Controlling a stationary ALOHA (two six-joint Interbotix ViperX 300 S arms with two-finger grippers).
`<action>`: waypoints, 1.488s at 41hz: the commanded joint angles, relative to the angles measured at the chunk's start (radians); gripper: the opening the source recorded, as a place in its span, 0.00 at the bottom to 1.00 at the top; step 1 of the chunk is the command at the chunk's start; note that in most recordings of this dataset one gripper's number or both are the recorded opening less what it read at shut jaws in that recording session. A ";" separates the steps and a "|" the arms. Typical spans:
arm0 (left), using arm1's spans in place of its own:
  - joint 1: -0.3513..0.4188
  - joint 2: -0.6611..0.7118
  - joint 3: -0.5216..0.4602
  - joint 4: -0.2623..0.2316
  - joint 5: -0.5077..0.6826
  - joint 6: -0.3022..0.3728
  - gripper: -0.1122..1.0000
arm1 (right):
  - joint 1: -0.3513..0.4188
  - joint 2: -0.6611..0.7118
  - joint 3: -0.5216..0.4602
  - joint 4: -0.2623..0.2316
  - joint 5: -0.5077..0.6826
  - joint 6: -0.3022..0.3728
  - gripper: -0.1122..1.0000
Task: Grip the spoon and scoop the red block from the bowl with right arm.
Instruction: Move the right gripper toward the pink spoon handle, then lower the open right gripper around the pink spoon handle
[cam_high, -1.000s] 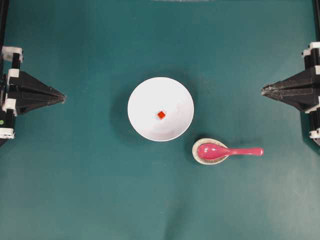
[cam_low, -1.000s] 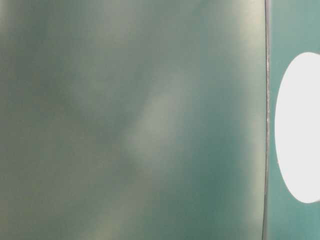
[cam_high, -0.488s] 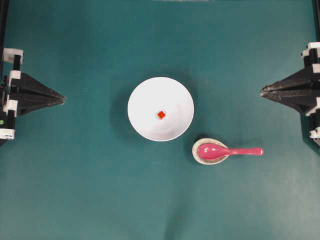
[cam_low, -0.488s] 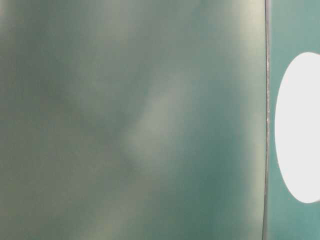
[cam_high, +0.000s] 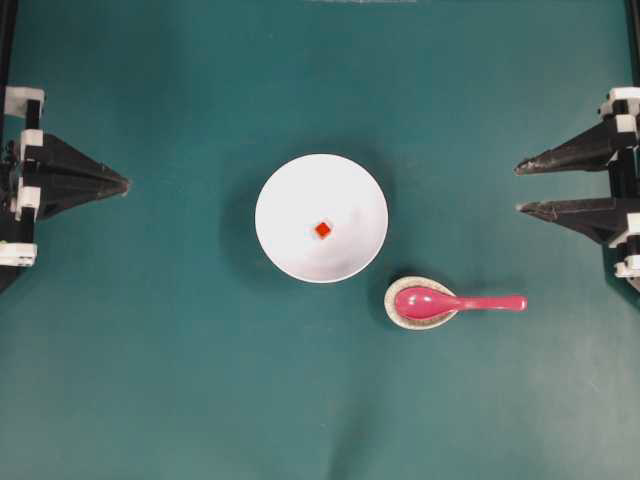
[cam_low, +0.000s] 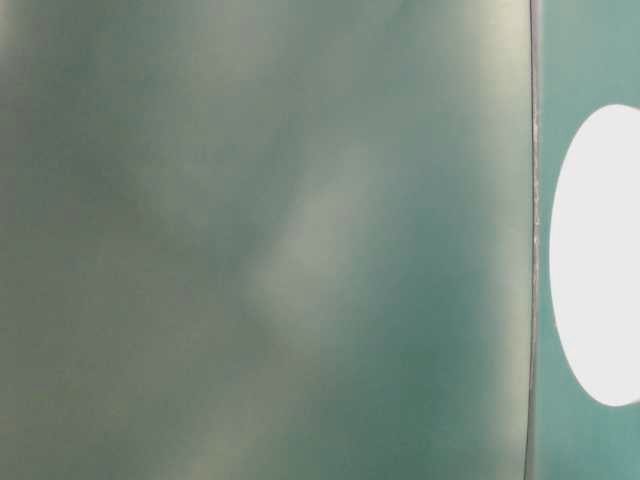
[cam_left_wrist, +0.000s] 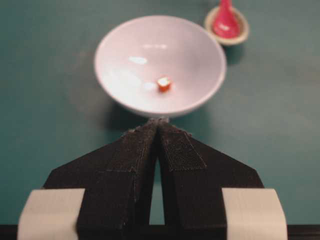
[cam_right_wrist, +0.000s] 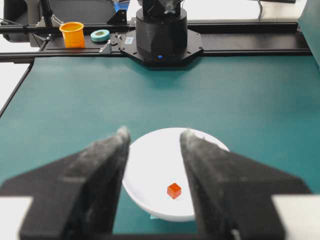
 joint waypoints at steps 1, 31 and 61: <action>0.021 0.005 -0.031 0.002 -0.002 -0.002 0.10 | 0.000 0.011 -0.011 0.003 -0.015 0.002 0.56; 0.029 0.014 -0.029 0.002 0.052 0.000 0.10 | 0.236 0.339 0.253 0.255 -0.647 0.014 0.56; 0.029 0.014 -0.028 0.003 0.063 0.002 0.10 | 0.551 0.746 0.273 0.563 -0.908 0.014 0.56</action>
